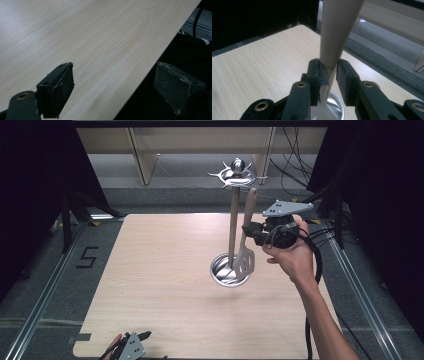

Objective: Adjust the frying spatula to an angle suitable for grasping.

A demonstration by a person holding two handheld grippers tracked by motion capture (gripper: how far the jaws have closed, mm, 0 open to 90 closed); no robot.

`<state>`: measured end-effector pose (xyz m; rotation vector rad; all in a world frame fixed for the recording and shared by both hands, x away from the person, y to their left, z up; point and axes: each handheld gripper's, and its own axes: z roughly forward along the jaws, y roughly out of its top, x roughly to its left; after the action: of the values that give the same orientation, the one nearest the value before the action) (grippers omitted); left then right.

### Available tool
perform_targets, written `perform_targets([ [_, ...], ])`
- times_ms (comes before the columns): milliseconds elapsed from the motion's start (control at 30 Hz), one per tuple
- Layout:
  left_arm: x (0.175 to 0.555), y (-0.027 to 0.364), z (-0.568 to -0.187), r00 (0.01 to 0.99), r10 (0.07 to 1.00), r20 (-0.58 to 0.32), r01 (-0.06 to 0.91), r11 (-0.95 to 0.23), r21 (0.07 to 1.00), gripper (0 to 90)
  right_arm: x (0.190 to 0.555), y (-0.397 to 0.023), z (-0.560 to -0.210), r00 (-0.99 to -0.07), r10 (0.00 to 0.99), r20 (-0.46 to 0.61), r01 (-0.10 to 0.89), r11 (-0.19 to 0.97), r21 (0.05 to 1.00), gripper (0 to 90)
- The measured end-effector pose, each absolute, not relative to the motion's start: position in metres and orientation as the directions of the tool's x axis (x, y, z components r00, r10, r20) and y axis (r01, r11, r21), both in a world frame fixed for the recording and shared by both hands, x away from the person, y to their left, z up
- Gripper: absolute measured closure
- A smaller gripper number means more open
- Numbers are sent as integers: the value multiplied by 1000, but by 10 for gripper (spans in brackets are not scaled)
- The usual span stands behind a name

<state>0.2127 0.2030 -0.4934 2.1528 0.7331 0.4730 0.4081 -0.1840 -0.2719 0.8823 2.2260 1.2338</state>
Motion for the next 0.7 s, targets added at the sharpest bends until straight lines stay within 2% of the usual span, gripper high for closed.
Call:
perform_targets([
  [100, 213, 203, -493, 763, 640, 89, 343, -518, 784, 151, 407, -184, -273, -697, 714, -66, 319, 391, 864, 702],
  [133, 213, 203, -493, 763, 640, 89, 343, -517, 785, 151, 407, -186, -273, -700, 710, -78, 306, 397, 865, 605],
  [167, 212, 202, -494, 765, 641, 64, 362, -510, 781, 151, 407, -186, -274, -698, 713, -69, 314, 391, 865, 592],
  [267, 212, 203, -493, 765, 639, 77, 352, -515, 781, 151, 407, -187, -274, -693, 718, -73, 307, 384, 871, 575],
  [300, 212, 203, -493, 766, 639, 73, 355, -514, 781, 151, 406, -188, -274, -696, 714, -72, 301, 382, 873, 558],
  [333, 212, 203, -494, 765, 640, 71, 356, -513, 781, 151, 404, -190, -274, -683, 729, -48, 322, 359, 876, 505],
  [700, 211, 200, -496, 751, 658, 53, 368, -484, 794, 151, 392, -206, -285, -666, 745, -37, 326, 335, 884, 409],
])
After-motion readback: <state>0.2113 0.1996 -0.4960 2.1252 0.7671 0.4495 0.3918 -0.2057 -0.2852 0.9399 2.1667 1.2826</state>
